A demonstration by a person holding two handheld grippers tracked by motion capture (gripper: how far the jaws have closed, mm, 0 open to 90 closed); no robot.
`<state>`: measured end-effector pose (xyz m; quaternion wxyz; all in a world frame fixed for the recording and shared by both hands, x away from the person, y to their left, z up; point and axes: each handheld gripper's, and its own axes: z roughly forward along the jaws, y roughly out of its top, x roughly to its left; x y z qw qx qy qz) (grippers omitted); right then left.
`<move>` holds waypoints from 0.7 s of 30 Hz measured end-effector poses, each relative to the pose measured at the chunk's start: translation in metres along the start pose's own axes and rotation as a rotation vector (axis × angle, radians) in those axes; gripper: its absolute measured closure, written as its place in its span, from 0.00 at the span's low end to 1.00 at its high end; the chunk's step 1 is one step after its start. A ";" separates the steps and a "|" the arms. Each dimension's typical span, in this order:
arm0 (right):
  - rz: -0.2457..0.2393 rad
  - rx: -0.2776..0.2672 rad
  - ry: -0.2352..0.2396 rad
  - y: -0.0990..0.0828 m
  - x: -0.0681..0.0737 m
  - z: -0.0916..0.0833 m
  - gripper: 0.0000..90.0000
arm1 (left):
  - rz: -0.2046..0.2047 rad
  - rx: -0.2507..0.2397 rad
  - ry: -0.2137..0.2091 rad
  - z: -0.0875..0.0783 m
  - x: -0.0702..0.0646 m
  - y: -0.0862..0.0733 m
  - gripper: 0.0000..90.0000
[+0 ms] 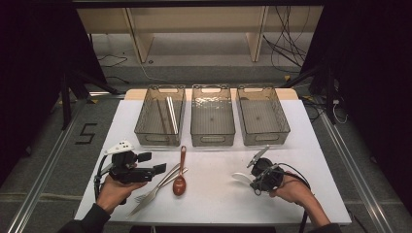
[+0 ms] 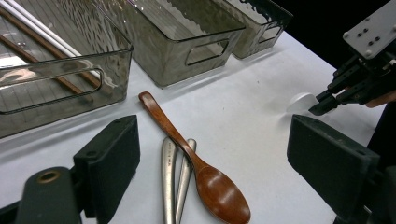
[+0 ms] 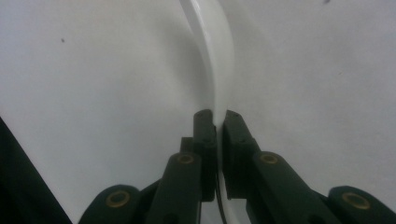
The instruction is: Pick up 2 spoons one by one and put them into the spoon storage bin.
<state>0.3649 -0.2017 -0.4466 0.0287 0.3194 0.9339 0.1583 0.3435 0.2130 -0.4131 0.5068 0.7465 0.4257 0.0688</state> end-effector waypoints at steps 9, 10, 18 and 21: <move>0.074 -0.176 -0.018 0.007 -0.003 -0.017 0.96 | 0.006 -0.007 0.000 0.000 0.001 0.000 0.19; 0.083 -0.195 -0.023 0.008 -0.003 -0.019 0.96 | 0.007 -0.007 0.002 0.000 0.001 0.000 0.19; 0.115 -0.300 -0.042 0.023 -0.003 -0.028 0.96 | 0.010 -0.009 0.009 0.000 0.002 -0.001 0.19; 0.117 -0.323 -0.046 0.028 -0.004 -0.031 0.96 | 0.008 -0.008 0.011 0.001 0.002 -0.001 0.19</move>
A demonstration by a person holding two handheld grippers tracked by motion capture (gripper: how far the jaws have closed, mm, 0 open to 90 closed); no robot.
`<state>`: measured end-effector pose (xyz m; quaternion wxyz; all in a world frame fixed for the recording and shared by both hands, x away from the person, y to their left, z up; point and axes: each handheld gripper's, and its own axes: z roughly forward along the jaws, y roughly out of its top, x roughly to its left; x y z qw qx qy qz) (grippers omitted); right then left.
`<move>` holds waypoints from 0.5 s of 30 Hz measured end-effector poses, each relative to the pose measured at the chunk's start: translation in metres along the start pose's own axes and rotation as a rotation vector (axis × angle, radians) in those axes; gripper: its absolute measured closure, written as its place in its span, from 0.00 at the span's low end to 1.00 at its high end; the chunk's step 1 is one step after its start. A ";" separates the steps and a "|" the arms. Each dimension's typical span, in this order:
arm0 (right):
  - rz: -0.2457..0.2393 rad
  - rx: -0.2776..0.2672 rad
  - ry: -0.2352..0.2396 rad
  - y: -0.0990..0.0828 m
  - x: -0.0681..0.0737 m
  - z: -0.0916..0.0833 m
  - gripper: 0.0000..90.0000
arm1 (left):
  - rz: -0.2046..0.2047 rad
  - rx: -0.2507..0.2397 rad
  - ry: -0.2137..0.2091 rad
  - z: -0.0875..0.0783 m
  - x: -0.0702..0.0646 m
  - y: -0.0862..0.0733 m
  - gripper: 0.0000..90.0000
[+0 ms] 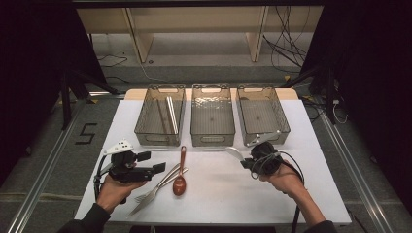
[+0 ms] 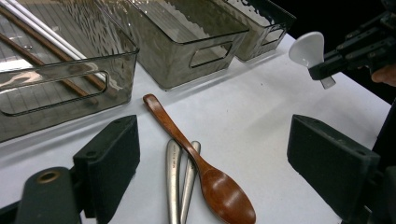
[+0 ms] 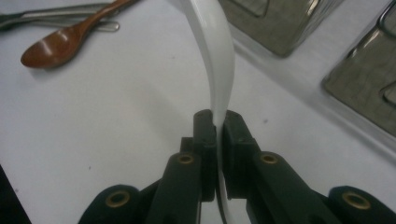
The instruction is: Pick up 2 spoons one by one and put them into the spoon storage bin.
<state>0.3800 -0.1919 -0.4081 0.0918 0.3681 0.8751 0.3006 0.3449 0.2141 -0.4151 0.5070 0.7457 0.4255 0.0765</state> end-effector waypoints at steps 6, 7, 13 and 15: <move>0.012 -0.036 -0.014 0.016 -0.005 -0.001 0.96 | -0.003 0.000 0.005 0.000 0.001 0.000 0.19; 0.014 -0.044 -0.015 0.018 -0.006 -0.002 0.96 | -0.002 0.000 0.005 0.000 0.001 0.000 0.19; 0.036 -0.079 -0.032 0.035 -0.011 -0.002 0.96 | -0.006 -0.005 0.008 -0.001 0.002 0.000 0.19; 0.043 -0.088 -0.036 0.041 -0.012 -0.002 0.96 | -0.004 -0.007 0.009 -0.001 0.002 0.000 0.19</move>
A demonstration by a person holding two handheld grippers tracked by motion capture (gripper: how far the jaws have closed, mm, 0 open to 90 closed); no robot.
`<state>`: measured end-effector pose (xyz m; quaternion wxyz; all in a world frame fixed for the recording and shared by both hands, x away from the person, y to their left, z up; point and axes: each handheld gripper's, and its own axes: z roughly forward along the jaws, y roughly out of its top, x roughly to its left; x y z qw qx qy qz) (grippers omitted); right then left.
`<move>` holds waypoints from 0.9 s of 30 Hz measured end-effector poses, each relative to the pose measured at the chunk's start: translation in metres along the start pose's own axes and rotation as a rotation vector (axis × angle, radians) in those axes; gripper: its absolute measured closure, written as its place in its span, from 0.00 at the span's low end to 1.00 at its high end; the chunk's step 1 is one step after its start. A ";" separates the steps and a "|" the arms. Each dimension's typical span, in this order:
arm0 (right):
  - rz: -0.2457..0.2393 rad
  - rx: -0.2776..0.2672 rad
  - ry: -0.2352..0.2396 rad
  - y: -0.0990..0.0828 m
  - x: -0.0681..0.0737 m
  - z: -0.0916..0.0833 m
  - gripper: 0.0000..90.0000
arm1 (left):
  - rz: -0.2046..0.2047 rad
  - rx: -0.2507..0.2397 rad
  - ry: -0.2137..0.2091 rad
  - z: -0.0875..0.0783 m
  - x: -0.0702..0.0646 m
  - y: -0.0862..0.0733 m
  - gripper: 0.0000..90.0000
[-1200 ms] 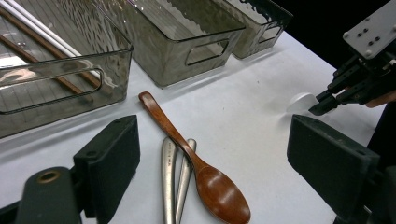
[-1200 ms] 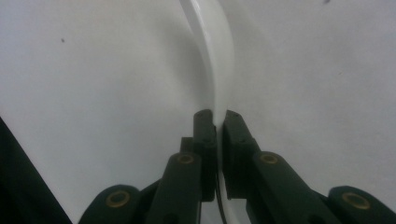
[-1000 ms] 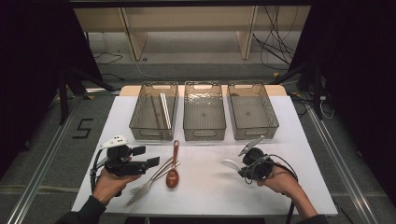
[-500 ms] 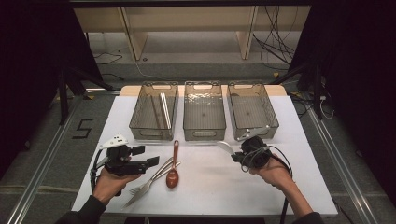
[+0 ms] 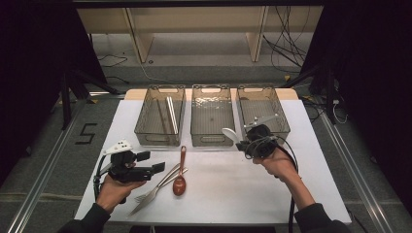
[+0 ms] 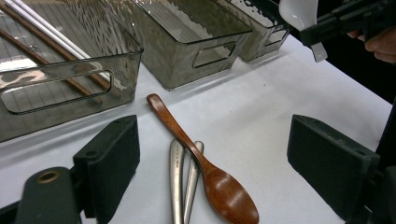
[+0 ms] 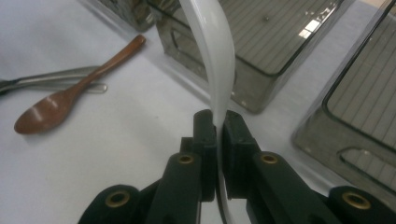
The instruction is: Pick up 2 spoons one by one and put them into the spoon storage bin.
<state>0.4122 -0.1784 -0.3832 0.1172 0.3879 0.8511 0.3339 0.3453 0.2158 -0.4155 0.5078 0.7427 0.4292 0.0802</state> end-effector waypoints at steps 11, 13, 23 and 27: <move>0.035 -0.046 -0.024 0.036 -0.005 0.006 0.96 | 0.012 -0.006 0.003 0.000 -0.001 0.001 0.19; 0.041 -0.049 -0.027 0.042 -0.006 0.008 0.96 | 0.016 -0.009 0.003 0.000 -0.001 0.001 0.19; 0.079 -0.041 -0.042 0.066 -0.013 0.026 0.96 | 0.026 -0.016 0.005 0.000 -0.001 0.001 0.18; 0.091 -0.034 -0.050 0.075 -0.013 0.034 0.96 | 0.029 -0.018 0.005 0.000 -0.001 0.001 0.18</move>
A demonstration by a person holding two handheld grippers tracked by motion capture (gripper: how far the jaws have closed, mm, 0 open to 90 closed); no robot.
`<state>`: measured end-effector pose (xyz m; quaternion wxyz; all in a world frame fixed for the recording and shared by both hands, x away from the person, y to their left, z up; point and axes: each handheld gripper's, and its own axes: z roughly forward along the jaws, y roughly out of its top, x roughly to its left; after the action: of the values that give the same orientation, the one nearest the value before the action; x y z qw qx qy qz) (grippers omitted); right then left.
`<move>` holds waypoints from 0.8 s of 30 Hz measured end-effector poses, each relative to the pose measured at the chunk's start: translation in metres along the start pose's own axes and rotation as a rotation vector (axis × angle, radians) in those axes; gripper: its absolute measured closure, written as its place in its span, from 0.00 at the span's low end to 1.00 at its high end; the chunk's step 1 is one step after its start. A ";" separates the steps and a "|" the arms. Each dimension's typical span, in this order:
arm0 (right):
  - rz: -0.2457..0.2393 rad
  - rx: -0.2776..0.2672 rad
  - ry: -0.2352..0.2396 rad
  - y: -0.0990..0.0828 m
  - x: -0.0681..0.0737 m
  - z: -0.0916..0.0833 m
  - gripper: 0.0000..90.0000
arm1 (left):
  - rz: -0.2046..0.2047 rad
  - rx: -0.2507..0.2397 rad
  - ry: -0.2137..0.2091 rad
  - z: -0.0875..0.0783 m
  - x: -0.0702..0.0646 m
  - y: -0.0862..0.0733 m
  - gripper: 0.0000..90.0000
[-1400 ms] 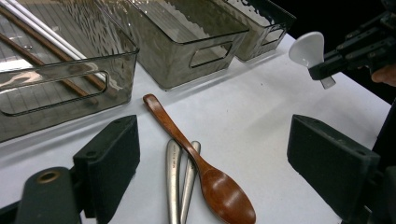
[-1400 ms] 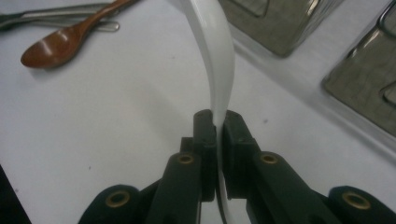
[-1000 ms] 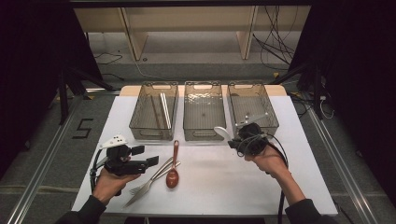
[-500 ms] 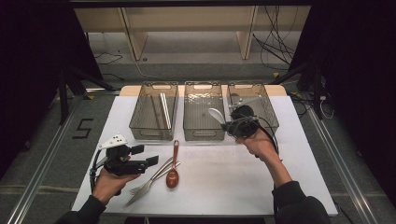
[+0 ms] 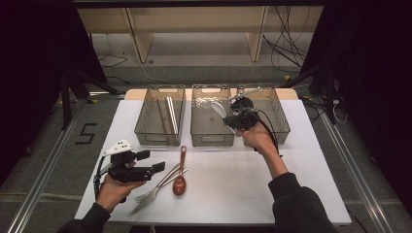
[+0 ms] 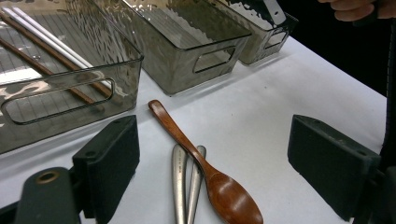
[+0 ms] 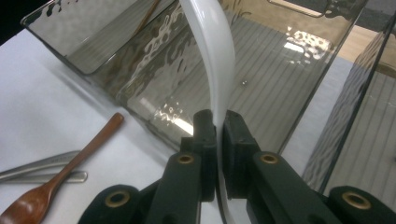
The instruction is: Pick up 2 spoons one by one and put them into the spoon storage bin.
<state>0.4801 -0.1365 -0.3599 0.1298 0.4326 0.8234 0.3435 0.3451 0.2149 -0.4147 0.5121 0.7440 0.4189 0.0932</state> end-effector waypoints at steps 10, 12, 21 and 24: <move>0.033 0.013 -0.023 0.018 -0.002 0.018 0.95 | 0.006 0.002 -0.003 0.000 0.000 0.000 0.18; 0.043 0.019 -0.025 0.020 -0.003 0.021 0.95 | 0.008 0.003 -0.003 0.000 0.000 0.000 0.18; 0.067 0.029 -0.042 0.025 -0.007 0.035 0.95 | 0.006 0.005 -0.005 0.001 0.000 0.000 0.18; 0.071 0.031 -0.044 0.026 -0.007 0.038 0.95 | 0.002 0.001 -0.005 0.001 0.000 0.000 0.18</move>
<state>0.5198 -0.1153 -0.3704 0.1288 0.4711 0.8096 0.3256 0.3457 0.2145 -0.4149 0.5126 0.7450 0.4169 0.0915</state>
